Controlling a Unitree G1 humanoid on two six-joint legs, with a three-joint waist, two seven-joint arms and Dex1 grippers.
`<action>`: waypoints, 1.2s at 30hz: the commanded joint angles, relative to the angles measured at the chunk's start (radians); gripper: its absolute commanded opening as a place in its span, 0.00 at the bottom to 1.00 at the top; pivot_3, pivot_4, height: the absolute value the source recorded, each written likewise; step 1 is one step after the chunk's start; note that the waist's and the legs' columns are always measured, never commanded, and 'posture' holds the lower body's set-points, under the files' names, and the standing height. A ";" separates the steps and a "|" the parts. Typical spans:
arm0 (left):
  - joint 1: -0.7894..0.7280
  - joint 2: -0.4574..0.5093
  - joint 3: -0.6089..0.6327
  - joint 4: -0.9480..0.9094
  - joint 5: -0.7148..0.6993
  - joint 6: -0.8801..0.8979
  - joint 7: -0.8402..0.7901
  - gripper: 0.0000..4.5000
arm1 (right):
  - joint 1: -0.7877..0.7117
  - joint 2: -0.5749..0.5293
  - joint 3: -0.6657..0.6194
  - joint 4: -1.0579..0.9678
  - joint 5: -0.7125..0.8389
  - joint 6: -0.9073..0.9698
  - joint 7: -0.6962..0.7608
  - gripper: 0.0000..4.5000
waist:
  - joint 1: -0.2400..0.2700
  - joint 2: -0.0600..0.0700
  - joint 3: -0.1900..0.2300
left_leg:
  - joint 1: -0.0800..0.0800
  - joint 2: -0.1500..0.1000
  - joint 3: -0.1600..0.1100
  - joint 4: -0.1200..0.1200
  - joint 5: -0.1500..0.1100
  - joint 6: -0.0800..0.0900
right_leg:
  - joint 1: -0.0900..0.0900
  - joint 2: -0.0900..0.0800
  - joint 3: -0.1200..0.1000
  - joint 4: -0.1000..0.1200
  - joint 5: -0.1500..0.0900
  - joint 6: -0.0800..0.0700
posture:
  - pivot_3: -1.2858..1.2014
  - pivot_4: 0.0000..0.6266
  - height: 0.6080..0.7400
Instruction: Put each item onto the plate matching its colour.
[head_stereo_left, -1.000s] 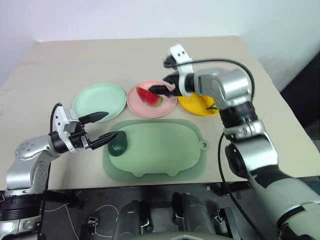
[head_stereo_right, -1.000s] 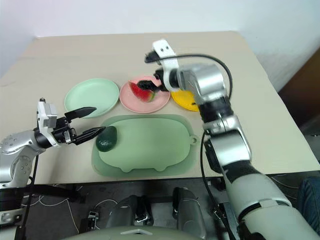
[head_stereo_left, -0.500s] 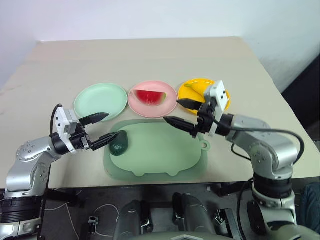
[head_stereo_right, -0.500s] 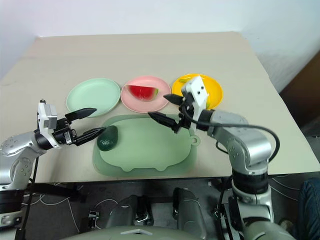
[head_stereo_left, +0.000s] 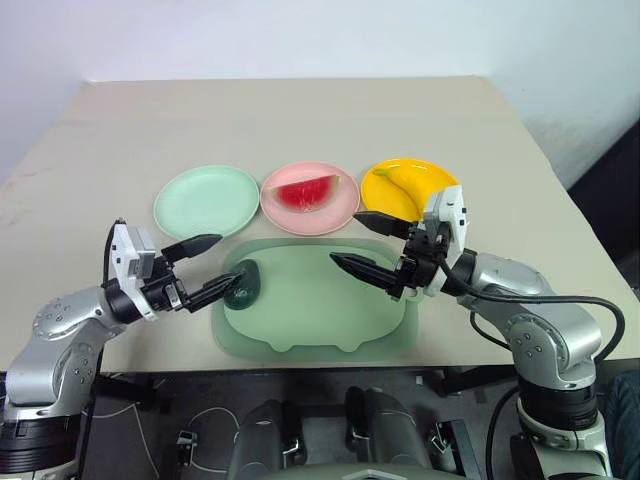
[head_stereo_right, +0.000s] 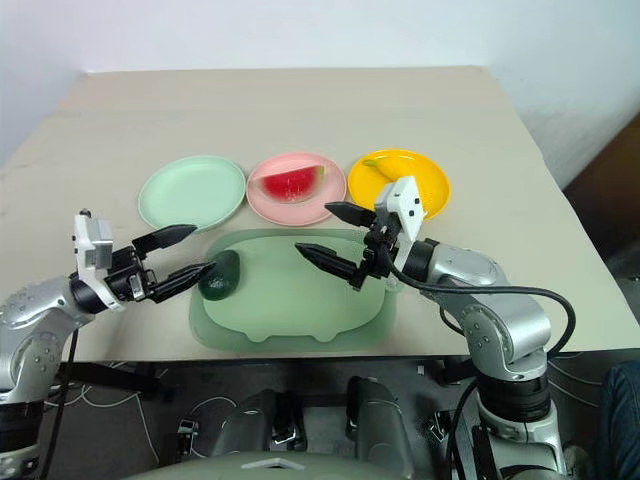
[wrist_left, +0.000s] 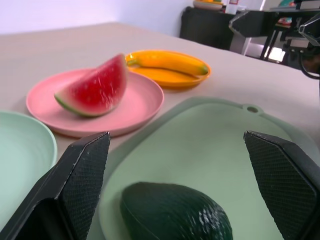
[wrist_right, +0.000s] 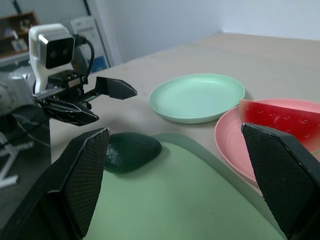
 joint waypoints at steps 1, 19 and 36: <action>0.025 -0.008 0.025 -0.047 -0.016 -0.008 0.014 1.00 | 0.003 -0.025 0.021 0.009 -0.031 -0.078 0.011 1.00 | 0.000 0.000 0.000 | 0.000 0.000 0.000 0.000 0.000 0.000 | 0.000 0.000 0.000 0.000 0.000 0.000 | 0.52 0.24 0.67; 0.060 -0.114 -0.095 -0.031 0.111 -0.015 0.177 1.00 | 0.026 -0.106 0.029 0.054 -0.052 -0.179 0.039 1.00 | 0.004 0.000 0.000 | 0.000 0.000 -0.002 0.000 0.000 0.000 | 0.003 0.000 -0.001 -0.005 0.001 -0.002 | 0.52 0.24 0.67; -0.017 -0.145 -0.170 -0.002 0.186 0.020 0.224 0.64 | 0.069 -0.123 0.026 0.090 -0.083 -0.267 0.047 1.00 | 0.009 0.000 0.000 | 0.000 0.000 -0.002 0.000 0.000 0.001 | 0.004 0.000 -0.002 -0.005 0.001 -0.002 | 0.52 0.24 0.67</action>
